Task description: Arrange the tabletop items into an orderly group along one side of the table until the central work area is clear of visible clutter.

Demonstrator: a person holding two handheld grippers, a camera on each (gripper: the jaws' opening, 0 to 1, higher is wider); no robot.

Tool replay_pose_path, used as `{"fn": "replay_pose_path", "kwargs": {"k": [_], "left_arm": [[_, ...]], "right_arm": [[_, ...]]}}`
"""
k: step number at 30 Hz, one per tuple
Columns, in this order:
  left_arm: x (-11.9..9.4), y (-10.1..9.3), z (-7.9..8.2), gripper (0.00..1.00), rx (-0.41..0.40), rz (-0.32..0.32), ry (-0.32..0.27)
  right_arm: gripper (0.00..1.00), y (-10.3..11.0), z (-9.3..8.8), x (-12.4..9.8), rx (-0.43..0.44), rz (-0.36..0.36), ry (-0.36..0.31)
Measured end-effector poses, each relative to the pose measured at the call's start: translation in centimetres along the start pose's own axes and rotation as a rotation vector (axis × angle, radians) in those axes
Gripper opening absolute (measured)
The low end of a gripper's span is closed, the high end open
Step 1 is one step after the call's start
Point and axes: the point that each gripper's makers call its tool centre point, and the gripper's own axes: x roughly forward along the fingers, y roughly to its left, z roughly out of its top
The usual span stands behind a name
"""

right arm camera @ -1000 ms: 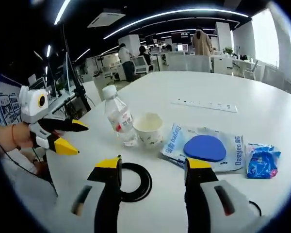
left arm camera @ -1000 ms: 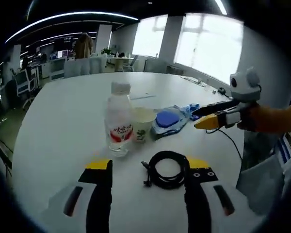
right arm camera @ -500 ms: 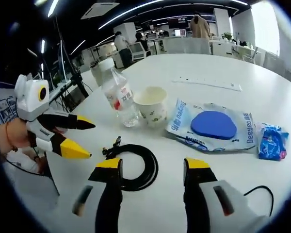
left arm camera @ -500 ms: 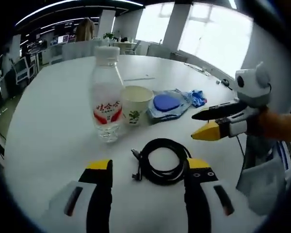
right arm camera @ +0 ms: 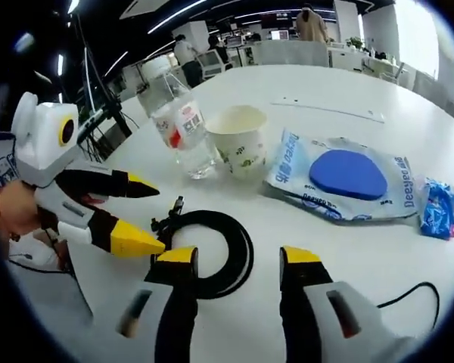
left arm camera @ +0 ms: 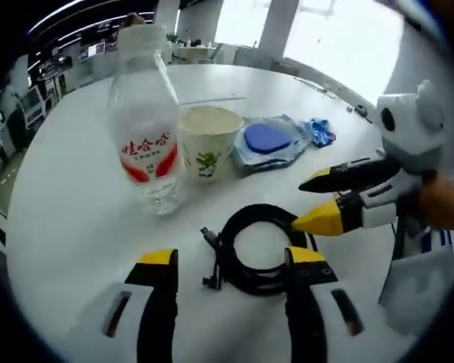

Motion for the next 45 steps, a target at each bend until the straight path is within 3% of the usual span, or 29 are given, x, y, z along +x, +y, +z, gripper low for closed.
{"fn": "replay_pose_path", "kwargs": {"k": [7,20,29,33,45], "left_arm": [[1.0,0.5,-1.0,0.48,0.045,0.054,0.062],[2.3,0.1,-1.6,0.38,0.09,0.064,0.093],[2.6,0.1,-1.4,0.2,0.129,0.118,0.099],[2.4,0.4,-1.2,0.13,0.055,0.12,0.086],[1.9,-0.1,-0.5,0.09,0.026,0.119,0.055]], "right_arm": [[0.34,0.1,-0.7,1.0,-0.015,-0.011,0.037],[0.15,-0.2,-1.3,2.0,-0.028,-0.033,0.076],[0.08,-0.1,-1.2,2.2,-0.051,-0.06,0.092],[0.03,-0.3,-1.2,2.1,-0.029,-0.063,0.077],[0.01,-0.6,-0.5,0.9,0.011,-0.06,0.034]]}}
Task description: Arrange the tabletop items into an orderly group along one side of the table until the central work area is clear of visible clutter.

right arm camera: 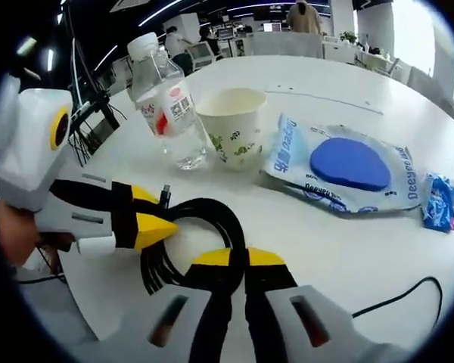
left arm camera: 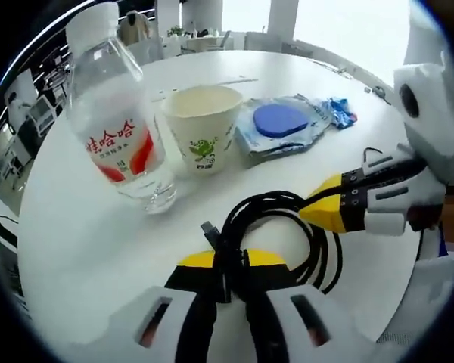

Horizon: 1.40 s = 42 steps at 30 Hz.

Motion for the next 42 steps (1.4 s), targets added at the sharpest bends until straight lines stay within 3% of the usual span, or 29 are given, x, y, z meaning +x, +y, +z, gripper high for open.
{"fn": "replay_pose_path", "kwargs": {"k": [21,34,42], "left_arm": [[-2.6,-2.7,4.5,0.09,0.004,-0.022,-0.116],[-3.0,-6.4,8.1,0.09,0.051,-0.067,-0.166],[-2.6,-9.4,9.6,0.09,0.075,-0.1,-0.183]], "right_arm": [[0.01,-2.0,3.3,-5.1,-0.032,-0.037,-0.123],[0.01,-5.1,4.2,-8.9,-0.015,-0.095,-0.18],[0.01,-7.6,3.7,-10.9,0.002,-0.133,-0.197]]}}
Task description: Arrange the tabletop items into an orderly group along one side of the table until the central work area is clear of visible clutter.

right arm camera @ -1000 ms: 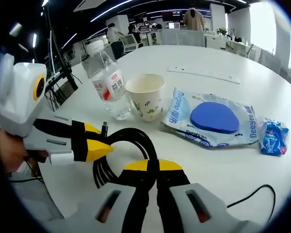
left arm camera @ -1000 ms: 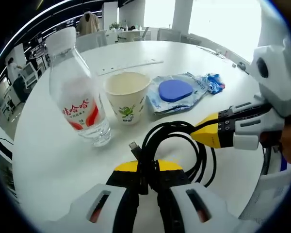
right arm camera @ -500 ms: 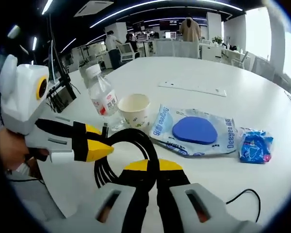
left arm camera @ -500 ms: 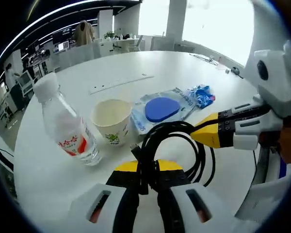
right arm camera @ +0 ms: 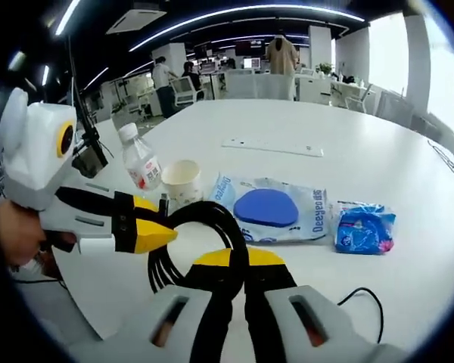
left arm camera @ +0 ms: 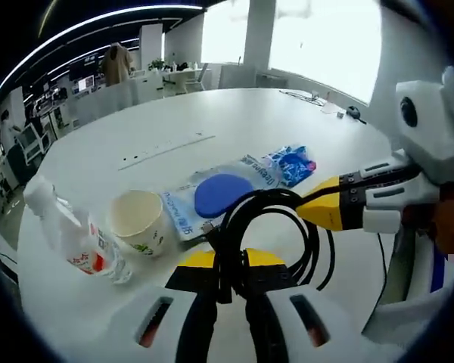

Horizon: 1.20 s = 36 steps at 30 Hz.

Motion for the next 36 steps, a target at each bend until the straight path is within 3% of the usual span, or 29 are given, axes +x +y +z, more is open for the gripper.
{"fn": "replay_pose_path", "kwargs": {"k": [20,36], "left_arm": [[3.2,-7.3,3.9,0.09,0.097,-0.11,-0.008],[7.0,-11.4,4.1,0.1,0.067,-0.166,0.037]], "right_arm": [[0.01,-7.3,-0.7,-4.3,0.05,-0.1,-0.02],[0.01,-12.6,-2.7,-4.9,0.044,-0.126,0.047]]}}
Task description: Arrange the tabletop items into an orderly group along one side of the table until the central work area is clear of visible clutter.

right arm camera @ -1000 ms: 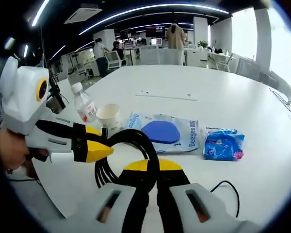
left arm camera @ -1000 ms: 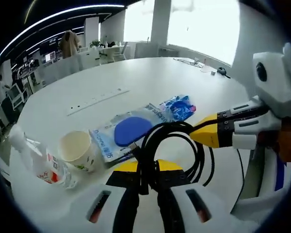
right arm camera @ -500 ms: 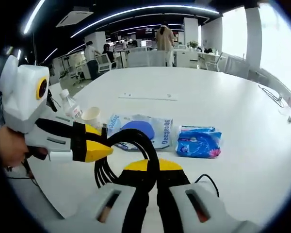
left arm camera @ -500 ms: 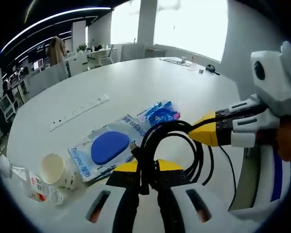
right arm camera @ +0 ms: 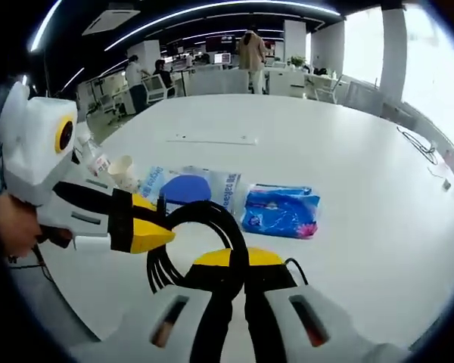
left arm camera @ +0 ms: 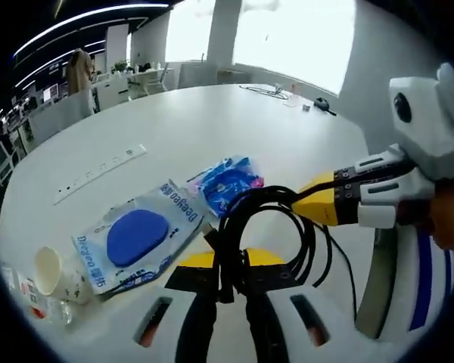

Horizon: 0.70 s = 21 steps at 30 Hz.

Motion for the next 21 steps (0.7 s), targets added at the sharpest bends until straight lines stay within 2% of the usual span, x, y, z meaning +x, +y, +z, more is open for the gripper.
{"fn": "replay_pose_path", "kwargs": {"k": [5,12,21], "left_arm": [[1.3,0.1,-0.8,0.1,-0.023,0.003,0.032],[3.1,1.2,-2.4,0.1,-0.065,0.018,0.088],[4.9,1.8,-3.4,0.1,-0.099,0.019,0.128]], "right_arm": [[0.01,-0.6,-0.9,1.4,-0.012,0.021,0.042],[0.01,-0.7,-2.0,3.8,-0.03,0.05,0.093],[0.01,-1.3,-3.1,6.0,-0.033,0.06,0.143]]}}
